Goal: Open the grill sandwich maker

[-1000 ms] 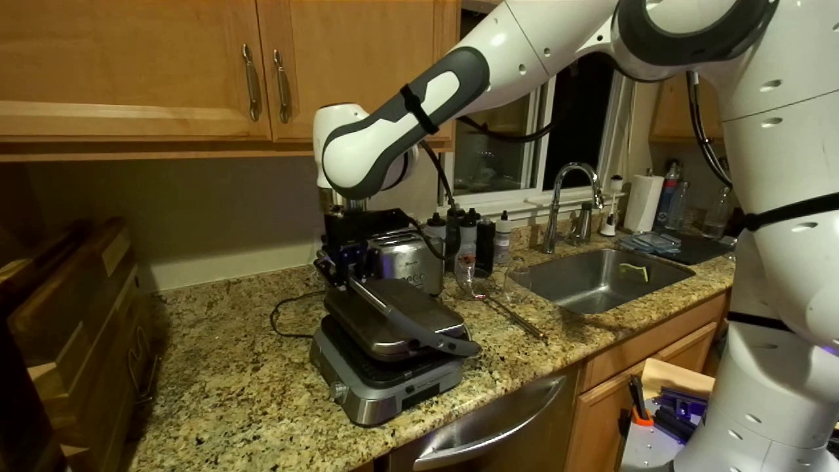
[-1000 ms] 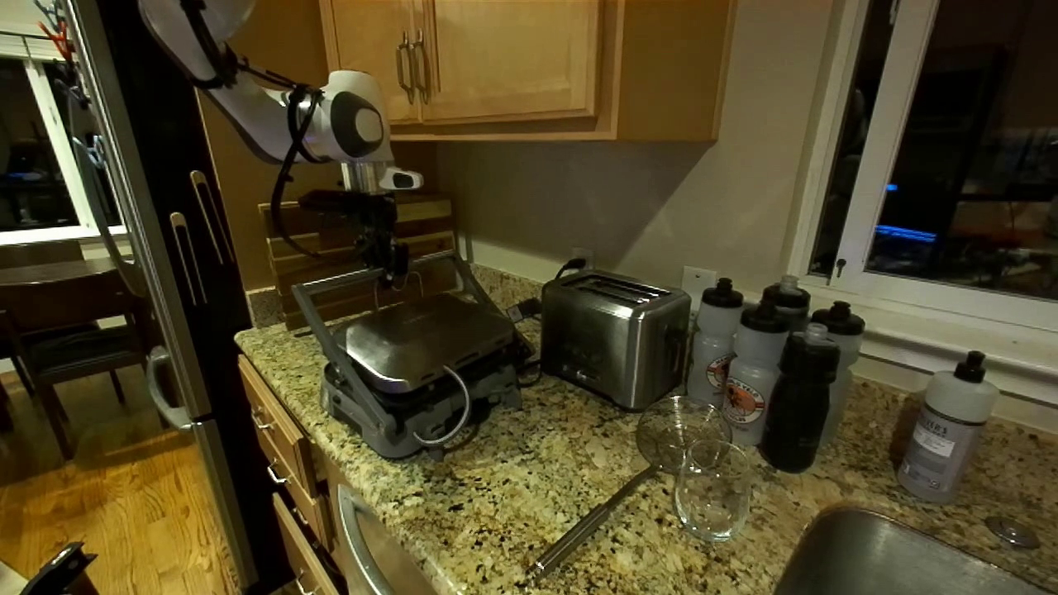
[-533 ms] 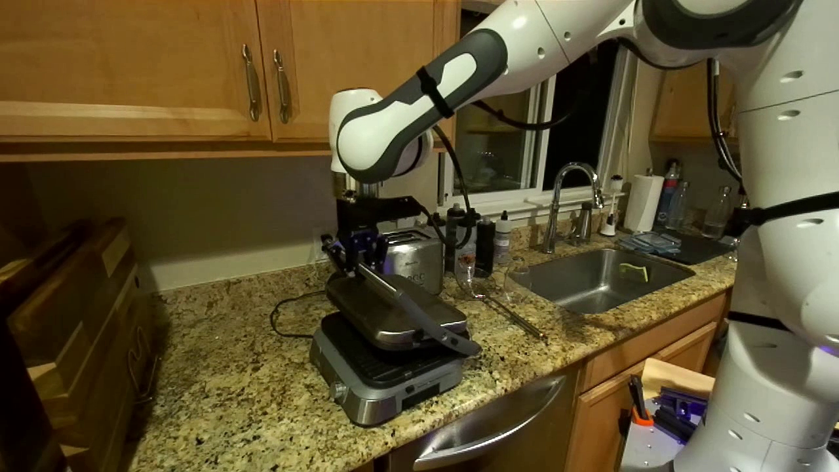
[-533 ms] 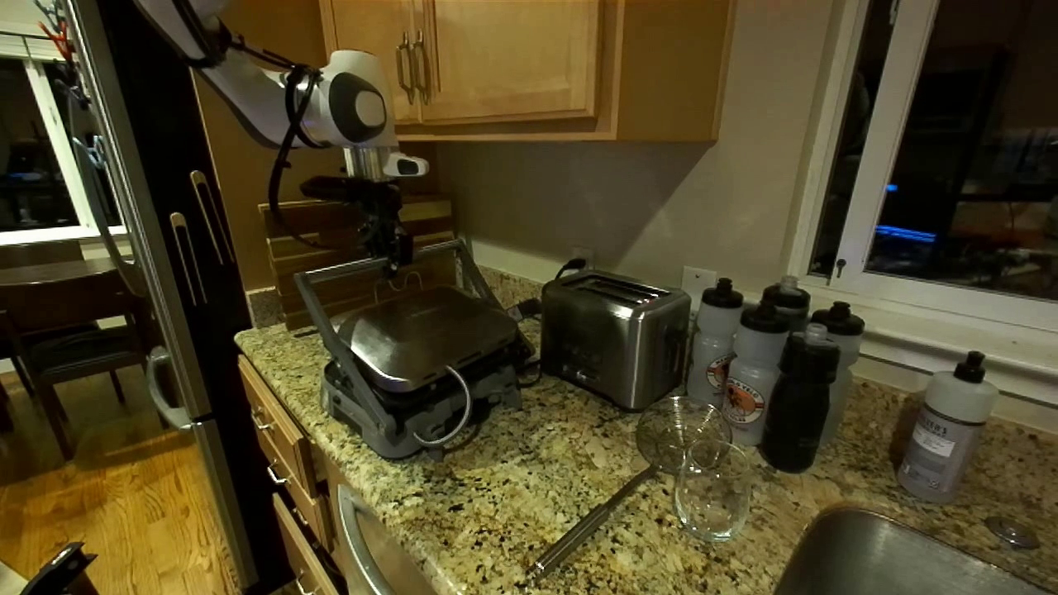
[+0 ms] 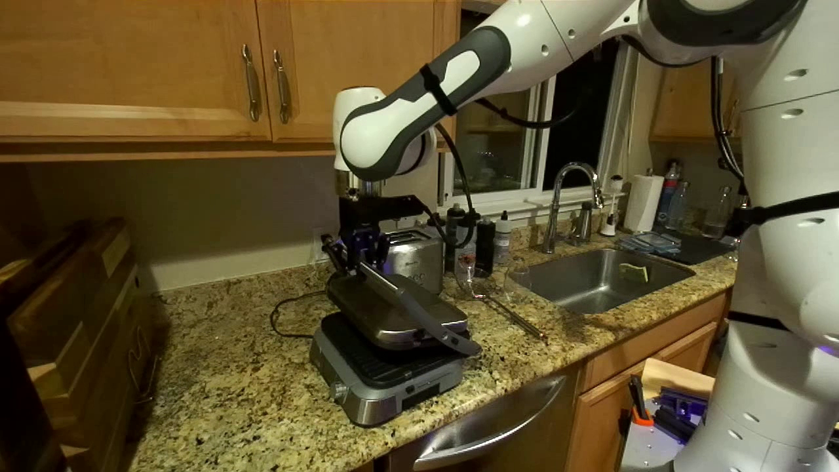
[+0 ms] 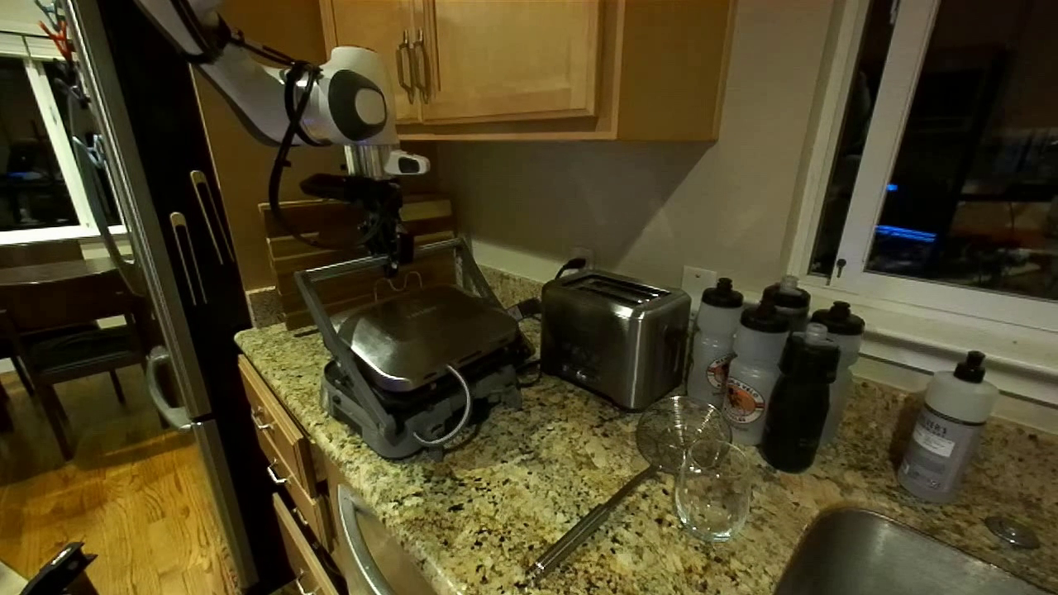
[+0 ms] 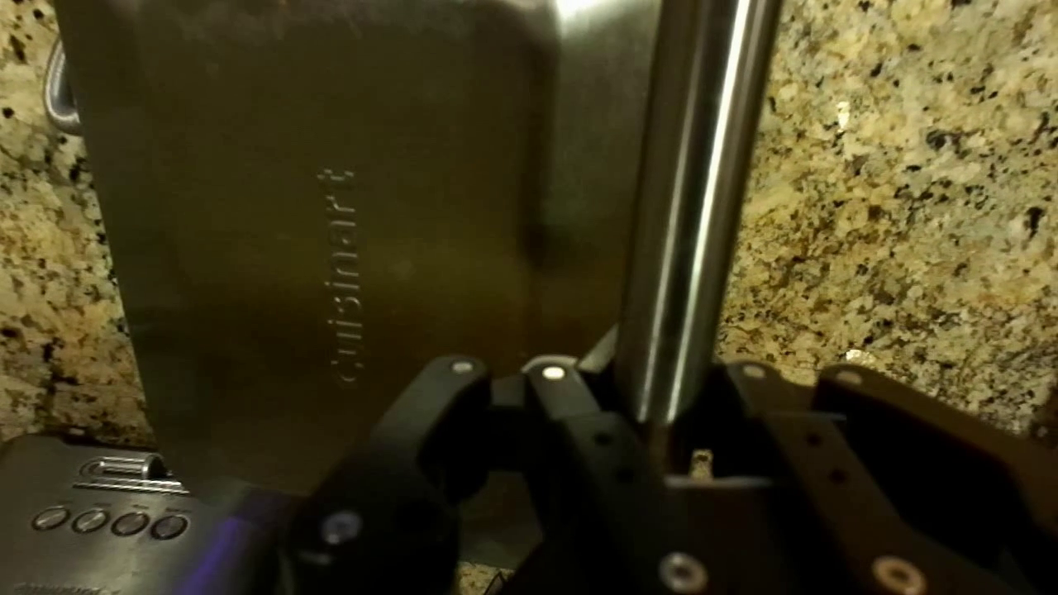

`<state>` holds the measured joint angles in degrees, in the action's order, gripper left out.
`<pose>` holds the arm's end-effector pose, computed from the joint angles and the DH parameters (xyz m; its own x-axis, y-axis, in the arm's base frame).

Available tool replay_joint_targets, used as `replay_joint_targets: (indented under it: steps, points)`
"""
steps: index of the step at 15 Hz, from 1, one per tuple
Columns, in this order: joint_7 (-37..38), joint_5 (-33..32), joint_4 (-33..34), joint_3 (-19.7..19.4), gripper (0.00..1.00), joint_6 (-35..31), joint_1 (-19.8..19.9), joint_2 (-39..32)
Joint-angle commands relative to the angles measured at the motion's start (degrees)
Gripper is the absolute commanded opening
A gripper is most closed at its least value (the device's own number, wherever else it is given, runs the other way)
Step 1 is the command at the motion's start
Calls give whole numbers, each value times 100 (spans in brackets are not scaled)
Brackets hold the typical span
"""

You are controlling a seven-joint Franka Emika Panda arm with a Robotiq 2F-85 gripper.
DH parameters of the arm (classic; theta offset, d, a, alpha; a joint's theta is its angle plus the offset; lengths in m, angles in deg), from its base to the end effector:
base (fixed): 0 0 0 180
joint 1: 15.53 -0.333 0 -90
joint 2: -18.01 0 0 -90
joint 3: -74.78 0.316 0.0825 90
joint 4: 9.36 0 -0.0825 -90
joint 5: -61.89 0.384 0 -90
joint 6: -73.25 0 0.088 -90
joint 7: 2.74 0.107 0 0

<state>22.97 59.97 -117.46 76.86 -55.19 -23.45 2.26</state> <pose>0.6172 0.1066 0.3699 0.9641 -0.2533 0.0800 -0.2526 -0.9674 -0.0186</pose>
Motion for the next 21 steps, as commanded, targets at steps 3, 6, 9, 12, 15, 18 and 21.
replay_joint_targets:
  steps: [3,6,9,12,15,18,21]
  points:
    - [60,-189,-114,-81,4,-11,-41,158]
    - [273,-475,-392,-245,4,-89,0,489]
    - [534,-634,-668,-387,4,-114,98,841]
    - [633,-848,-940,-555,4,-100,271,1222]
    - [584,-1042,-1111,-682,4,-47,549,1472]
    - [587,-1259,-1237,-783,4,-17,839,1589]
    - [557,-1398,-1306,-860,4,17,1044,1566]
